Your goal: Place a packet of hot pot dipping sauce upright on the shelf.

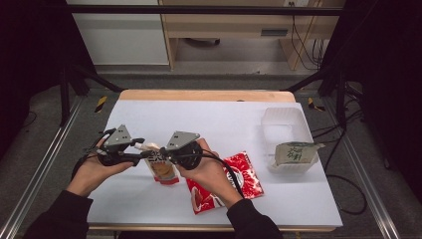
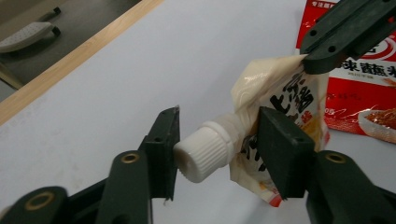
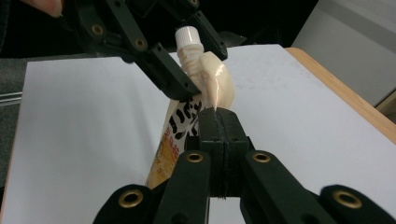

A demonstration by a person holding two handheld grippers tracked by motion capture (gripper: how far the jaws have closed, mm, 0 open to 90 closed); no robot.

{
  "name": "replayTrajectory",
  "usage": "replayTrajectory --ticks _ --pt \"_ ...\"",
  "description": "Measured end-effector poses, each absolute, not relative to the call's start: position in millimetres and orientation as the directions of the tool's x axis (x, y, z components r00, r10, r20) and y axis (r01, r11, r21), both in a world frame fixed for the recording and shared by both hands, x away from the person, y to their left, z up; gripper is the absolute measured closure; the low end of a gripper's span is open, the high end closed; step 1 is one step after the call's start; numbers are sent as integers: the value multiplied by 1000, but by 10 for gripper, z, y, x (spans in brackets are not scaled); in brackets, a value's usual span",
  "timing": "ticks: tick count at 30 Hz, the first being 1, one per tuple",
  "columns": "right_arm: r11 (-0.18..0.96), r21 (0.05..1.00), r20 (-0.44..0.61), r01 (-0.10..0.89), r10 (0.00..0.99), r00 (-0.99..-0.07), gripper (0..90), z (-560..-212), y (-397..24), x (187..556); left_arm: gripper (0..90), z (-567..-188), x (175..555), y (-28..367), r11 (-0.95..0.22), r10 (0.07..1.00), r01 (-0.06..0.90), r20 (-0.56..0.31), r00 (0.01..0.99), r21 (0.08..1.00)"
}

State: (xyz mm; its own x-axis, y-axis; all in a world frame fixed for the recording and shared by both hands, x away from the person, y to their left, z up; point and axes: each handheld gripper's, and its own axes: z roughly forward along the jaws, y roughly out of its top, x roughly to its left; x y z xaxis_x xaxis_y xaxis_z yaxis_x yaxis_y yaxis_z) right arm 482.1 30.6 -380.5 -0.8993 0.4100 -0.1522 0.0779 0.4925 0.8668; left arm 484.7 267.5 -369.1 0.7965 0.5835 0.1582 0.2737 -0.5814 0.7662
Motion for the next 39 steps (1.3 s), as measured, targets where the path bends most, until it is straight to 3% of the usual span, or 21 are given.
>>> replayTrajectory --ticks 7,19,27,30,34,35,36,39 --pt "500 862 -156 85 421 -893 900 -3831 225 4816 641 -3648 4776 2641 -580 561 257 151 814 773" --pt "517 850 -165 98 438 -883 892 -3806 59 4800 722 -3509 4719 2429 -627 498 224 164 852 746" --pt "485 868 -144 106 451 -881 867 -3658 -143 4784 731 -3170 4744 2206 -668 424 166 188 886 725" --pt "483 869 -148 105 457 -877 810 -3582 -237 4770 733 -3083 4734 2107 -690 397 142 208 894 710" --pt "521 849 -178 88 439 -881 588 -3450 -384 4781 736 -3048 4744 2000 -705 375 125 217 901 698" --pt "521 849 -178 88 439 -881 588 -3450 -384 4781 736 -3045 4750 1977 -705 371 122 216 903 699" --pt "563 823 -207 81 430 -879 502 -3397 -421 4784 736 -3041 4758 1958 -708 366 116 221 904 696" --pt "601 795 -231 80 422 -877 429 -3343 -452 4788 736 -3047 4779 1905 -707 353 102 223 909 700"
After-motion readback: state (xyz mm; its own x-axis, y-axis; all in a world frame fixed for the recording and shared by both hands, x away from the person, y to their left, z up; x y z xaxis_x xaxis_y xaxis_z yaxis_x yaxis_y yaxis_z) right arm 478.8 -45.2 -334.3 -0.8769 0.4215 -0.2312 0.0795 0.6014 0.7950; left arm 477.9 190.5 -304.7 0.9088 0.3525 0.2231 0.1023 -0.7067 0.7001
